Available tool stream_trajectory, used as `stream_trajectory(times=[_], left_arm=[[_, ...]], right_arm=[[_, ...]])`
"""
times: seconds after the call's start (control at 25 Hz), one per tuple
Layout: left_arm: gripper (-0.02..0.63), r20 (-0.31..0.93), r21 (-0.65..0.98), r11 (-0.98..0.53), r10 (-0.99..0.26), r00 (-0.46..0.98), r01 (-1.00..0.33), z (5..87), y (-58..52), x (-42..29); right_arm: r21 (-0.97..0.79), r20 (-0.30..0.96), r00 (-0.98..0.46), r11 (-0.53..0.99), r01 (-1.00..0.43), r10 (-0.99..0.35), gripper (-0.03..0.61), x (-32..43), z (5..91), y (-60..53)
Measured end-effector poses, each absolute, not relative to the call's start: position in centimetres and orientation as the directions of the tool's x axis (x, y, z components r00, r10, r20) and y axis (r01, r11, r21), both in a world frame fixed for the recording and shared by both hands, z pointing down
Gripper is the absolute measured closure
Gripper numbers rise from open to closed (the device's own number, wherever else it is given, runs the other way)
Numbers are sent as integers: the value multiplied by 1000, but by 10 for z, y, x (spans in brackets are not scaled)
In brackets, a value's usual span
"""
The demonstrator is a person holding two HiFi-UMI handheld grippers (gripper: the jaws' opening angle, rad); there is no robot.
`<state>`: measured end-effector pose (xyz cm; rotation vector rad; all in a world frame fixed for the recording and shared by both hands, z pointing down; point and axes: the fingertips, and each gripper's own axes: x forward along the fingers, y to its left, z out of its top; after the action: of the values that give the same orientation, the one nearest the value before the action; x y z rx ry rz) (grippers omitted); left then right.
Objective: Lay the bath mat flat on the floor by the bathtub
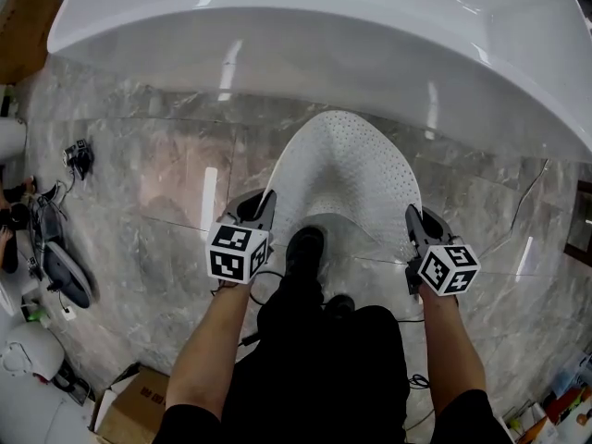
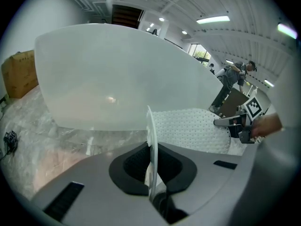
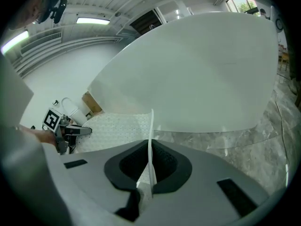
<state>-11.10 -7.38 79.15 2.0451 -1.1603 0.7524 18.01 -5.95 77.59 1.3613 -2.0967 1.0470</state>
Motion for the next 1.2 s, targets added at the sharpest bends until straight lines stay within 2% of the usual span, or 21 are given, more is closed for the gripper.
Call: stream_trajectory(times=[0.28,0.84,0.96,1.2], left_arm=[[595,758,241,-418,-482,439,-876,859,-88,-122],[594,816,93,-570,-427,391,-817,982,-137,-137],[594,819,96,-559,-426,384,-824,1000,-145,-143],[591,849,25,-564,-424,316,-825,1030,-155,-155]], right_arm=[[-347,694,-413,229,-909,-589,557,191,843,-73],[-234,728,-356,275,-933,-586,555,234,963,-119],[-219,732,-360,299,-929,-579,554,244,979,-127],[-113,783,-303,354,-928,-544,501,262,1004,-132]])
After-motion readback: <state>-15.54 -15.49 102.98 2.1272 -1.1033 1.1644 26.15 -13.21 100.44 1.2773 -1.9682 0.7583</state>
